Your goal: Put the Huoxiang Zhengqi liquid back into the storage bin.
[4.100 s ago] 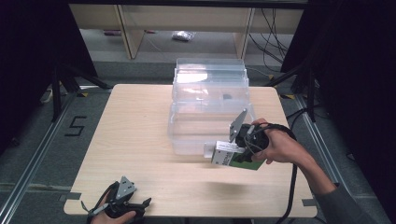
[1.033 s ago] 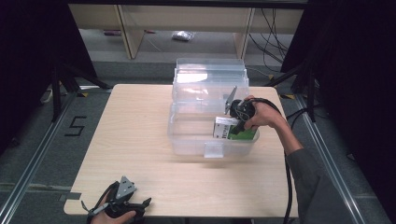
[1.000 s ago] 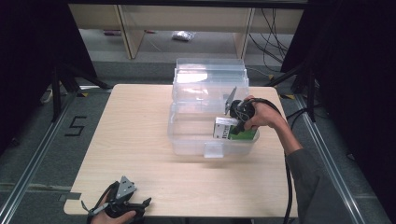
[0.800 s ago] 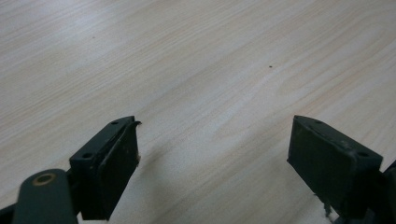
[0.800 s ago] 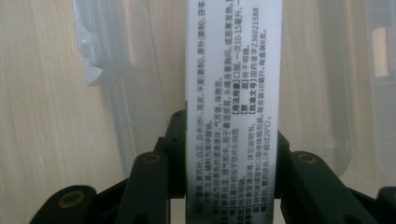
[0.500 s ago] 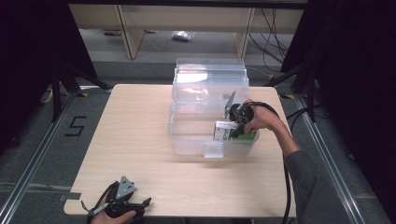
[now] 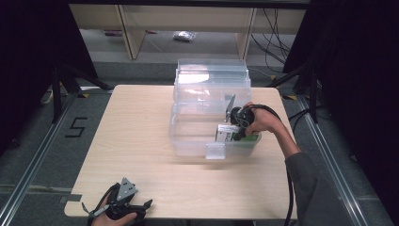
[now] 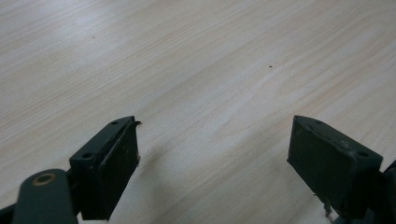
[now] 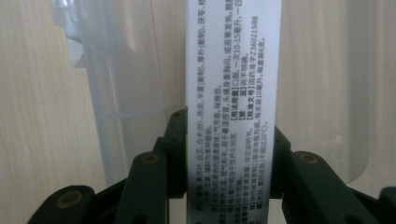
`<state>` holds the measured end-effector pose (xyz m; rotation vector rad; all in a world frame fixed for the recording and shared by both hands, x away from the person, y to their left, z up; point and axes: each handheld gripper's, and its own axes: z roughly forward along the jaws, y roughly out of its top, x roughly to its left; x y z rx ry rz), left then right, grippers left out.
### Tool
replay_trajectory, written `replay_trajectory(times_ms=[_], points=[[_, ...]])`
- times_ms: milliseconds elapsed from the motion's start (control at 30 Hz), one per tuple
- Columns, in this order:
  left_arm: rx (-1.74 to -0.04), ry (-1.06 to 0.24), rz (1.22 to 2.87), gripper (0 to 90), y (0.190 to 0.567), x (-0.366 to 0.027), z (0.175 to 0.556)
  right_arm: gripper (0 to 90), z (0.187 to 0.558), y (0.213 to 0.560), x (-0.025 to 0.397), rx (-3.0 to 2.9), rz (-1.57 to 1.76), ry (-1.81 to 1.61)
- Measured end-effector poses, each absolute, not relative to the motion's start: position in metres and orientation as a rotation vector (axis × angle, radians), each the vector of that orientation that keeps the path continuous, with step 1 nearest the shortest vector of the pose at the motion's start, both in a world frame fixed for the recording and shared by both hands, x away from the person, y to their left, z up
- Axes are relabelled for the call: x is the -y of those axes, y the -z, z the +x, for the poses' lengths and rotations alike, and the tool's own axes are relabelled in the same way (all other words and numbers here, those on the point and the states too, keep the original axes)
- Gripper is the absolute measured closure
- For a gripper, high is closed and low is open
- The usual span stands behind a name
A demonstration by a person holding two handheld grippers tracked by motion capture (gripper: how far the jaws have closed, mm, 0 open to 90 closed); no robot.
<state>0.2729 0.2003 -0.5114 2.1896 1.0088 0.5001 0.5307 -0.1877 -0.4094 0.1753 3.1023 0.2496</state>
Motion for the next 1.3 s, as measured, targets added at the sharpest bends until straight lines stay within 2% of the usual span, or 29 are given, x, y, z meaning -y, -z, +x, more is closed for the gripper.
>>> replay_trajectory(times_ms=[100, 200, 267, 433, 500, 700, 1233, 1300], points=[[-1.036, -0.47, 2.193, 15.6, 0.511, -0.2, 0.27, 62.8, 0.532, 0.41, 0.188, -3.099, 0.15, -0.229], [-1.001, -0.503, 2.195, 15.6, 0.511, -0.201, 0.273, 62.0, 0.533, 0.41, 0.187, -3.105, 0.137, -0.231], [-1.013, -0.497, 2.19, 15.6, 0.511, -0.2, 0.273, 61.5, 0.53, 0.406, 0.188, -3.103, 0.23, -0.217], [-1.033, -0.477, 2.191, 15.6, 0.511, -0.2, 0.27, 55.3, 0.526, 0.397, 0.191, -3.105, 0.27, -0.276], [-1.033, -0.474, 2.192, 15.6, 0.511, -0.2, 0.271, 50.1, 0.525, 0.392, 0.195, -3.087, 0.291, -0.334], [-1.032, -0.484, 2.192, 15.6, 0.511, -0.2, 0.271, 45.7, 0.522, 0.385, 0.2, -3.066, 0.383, -0.389], [-1.032, -0.477, 2.192, 15.6, 0.511, -0.2, 0.271, 40.7, 0.511, 0.361, 0.21, -2.93, 0.523, -0.619], [-1.001, -0.506, 2.195, 15.6, 0.511, -0.201, 0.273, 40.2, 0.509, 0.362, 0.212, -2.909, 0.577, -0.674]])
